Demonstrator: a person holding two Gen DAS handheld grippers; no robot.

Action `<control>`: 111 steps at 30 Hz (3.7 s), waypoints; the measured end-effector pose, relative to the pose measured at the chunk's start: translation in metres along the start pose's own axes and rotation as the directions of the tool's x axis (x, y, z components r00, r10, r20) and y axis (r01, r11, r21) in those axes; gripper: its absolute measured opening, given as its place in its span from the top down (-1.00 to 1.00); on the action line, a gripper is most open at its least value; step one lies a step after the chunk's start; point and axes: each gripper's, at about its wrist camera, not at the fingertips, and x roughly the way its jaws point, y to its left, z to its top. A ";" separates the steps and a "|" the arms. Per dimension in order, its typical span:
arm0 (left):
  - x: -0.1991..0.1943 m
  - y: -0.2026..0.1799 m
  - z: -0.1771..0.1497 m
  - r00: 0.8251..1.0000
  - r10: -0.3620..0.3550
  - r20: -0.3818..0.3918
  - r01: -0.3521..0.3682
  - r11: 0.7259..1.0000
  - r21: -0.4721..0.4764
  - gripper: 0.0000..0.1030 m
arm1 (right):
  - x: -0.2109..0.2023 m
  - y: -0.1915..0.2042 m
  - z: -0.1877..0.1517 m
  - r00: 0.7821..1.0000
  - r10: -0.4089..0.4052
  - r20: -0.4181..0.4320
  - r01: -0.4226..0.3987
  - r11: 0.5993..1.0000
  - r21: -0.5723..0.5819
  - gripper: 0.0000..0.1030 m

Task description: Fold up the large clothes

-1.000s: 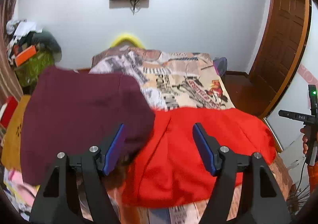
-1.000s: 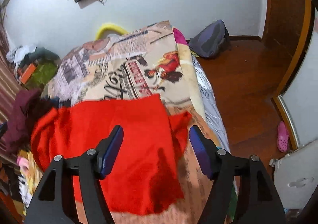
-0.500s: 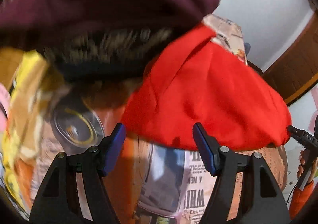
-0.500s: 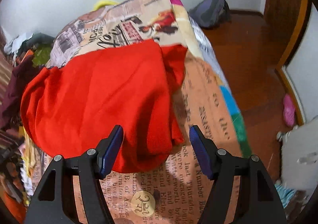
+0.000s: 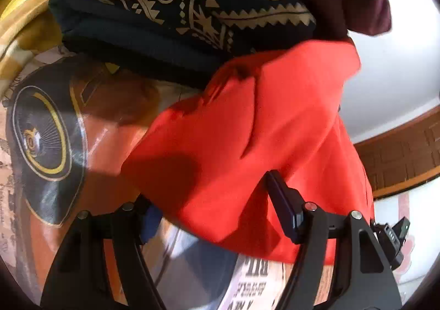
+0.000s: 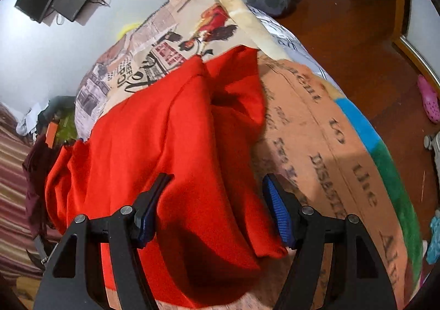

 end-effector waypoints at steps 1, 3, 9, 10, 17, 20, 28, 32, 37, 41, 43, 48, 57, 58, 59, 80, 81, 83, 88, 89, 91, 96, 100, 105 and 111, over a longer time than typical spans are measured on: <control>0.002 0.000 0.001 1.000 -0.004 0.003 0.004 1.000 -0.007 -0.33 | 0.001 0.002 0.000 1.000 0.007 0.001 -0.007 1.000 -0.008 -0.25; 0.003 0.001 0.003 1.000 -0.016 0.015 0.016 1.000 -0.018 -0.26 | 0.000 0.006 -0.002 1.000 0.021 0.002 -0.021 1.000 -0.023 -0.03; -0.014 -0.014 0.002 0.999 -0.023 0.033 0.018 0.992 0.127 0.77 | -0.023 0.019 -0.009 0.998 0.019 0.067 -0.012 0.994 -0.111 0.65; -0.019 -0.018 0.001 0.999 -0.020 0.036 0.014 0.987 0.161 0.80 | -0.028 0.022 -0.011 0.997 0.018 0.074 -0.008 0.992 -0.127 0.67; -0.063 -0.037 -0.007 1.000 -0.021 0.010 0.017 0.955 0.295 0.83 | -0.068 0.031 -0.034 0.997 0.044 0.063 -0.030 0.978 -0.205 0.68; -0.081 -0.039 -0.014 1.000 -0.016 -0.019 0.022 0.941 0.336 0.83 | -0.082 0.030 -0.046 0.998 0.023 0.053 -0.009 0.970 -0.241 0.68; -0.113 -0.025 -0.066 0.996 0.033 -0.084 0.008 0.895 0.445 0.82 | -0.099 0.018 -0.075 0.998 -0.057 0.031 0.063 0.954 -0.292 0.68; -0.110 -0.014 -0.074 0.991 0.095 -0.092 -0.042 0.888 0.457 0.70 | -0.100 0.015 -0.087 0.994 -0.111 0.015 0.110 0.938 -0.328 0.59; -0.103 -0.012 -0.075 0.979 0.160 -0.124 -0.080 0.870 0.487 0.53 | -0.105 0.014 -0.084 0.973 -0.230 0.023 0.225 0.918 -0.325 0.46; -0.110 -0.023 -0.074 0.974 0.212 -0.081 -0.134 0.823 0.552 0.37 | -0.120 0.030 -0.080 0.949 -0.293 0.116 0.315 0.874 -0.371 0.36; -0.112 -0.031 -0.070 0.975 0.217 -0.055 -0.147 0.806 0.574 0.19 | -0.125 0.039 -0.080 0.942 -0.295 0.160 0.335 0.858 -0.388 0.11; -0.112 -0.056 -0.050 0.980 0.201 0.000 -0.162 0.791 0.591 0.03 | -0.118 0.070 -0.085 0.945 -0.243 0.218 0.320 0.826 -0.464 -0.19; -0.044 -0.075 -0.017 0.961 0.277 -0.010 -0.213 0.759 0.616 -0.22 | -0.061 0.093 -0.102 0.962 -0.258 0.084 0.261 0.793 -0.550 -0.19; -0.034 -0.072 -0.013 0.955 0.296 -0.017 -0.223 0.757 0.615 -0.22 | -0.057 0.092 -0.103 0.962 -0.264 0.071 0.258 0.793 -0.552 -0.19; -0.024 -0.069 -0.008 0.947 0.321 -0.020 -0.242 0.751 0.614 -0.22 | -0.055 0.091 -0.105 0.961 -0.269 0.062 0.257 0.793 -0.552 -0.19; -0.123 0.040 0.023 0.895 0.420 0.152 -0.447 0.841 0.304 -0.22 | -0.062 0.072 -0.105 0.967 -0.247 0.052 0.240 0.833 -0.498 -0.29; -0.129 0.040 0.019 0.902 0.405 0.151 -0.433 0.849 0.302 -0.22 | -0.063 0.072 -0.105 0.967 -0.248 0.054 0.241 0.833 -0.498 -0.29; -0.141 0.041 0.008 0.919 0.364 0.148 -0.393 0.870 0.298 -0.22 | -0.064 0.074 -0.105 0.968 -0.246 0.058 0.242 0.835 -0.495 -0.29; -0.149 0.042 -0.018 0.976 0.206 0.073 -0.217 0.947 0.236 -0.22 | -0.072 0.079 -0.103 0.973 -0.221 0.071 0.227 0.846 -0.481 -0.29; -0.149 0.043 -0.025 0.986 0.162 0.046 -0.168 0.963 0.212 -0.22 | -0.074 0.082 -0.103 0.974 -0.215 0.077 0.225 0.846 -0.483 -0.29; -0.148 0.044 -0.037 0.995 0.096 0.011 -0.096 0.979 0.180 -0.22 | -0.079 0.088 -0.104 0.975 -0.203 0.091 0.222 0.842 -0.492 -0.29; -0.141 0.044 -0.068 0.995 -0.075 -0.058 0.079 0.995 0.060 -0.22 | -0.082 0.101 -0.108 0.976 -0.187 0.108 0.216 0.831 -0.513 -0.29; -0.125 0.047 -0.084 0.985 -0.135 -0.106 0.140 0.989 0.039 -0.22 | -0.078 0.108 -0.112 0.978 -0.182 0.099 0.207 0.828 -0.522 -0.29; -0.109 0.056 -0.103 0.965 -0.216 -0.150 0.217 0.976 -0.006 -0.22 | -0.070 0.117 -0.119 0.979 -0.188 0.078 0.200 0.812 -0.548 -0.29; -0.095 0.067 -0.110 0.950 -0.273 -0.152 0.262 0.961 -0.089 -0.30 | -0.061 0.125 -0.124 0.977 -0.202 0.068 0.204 0.797 -0.568 -0.29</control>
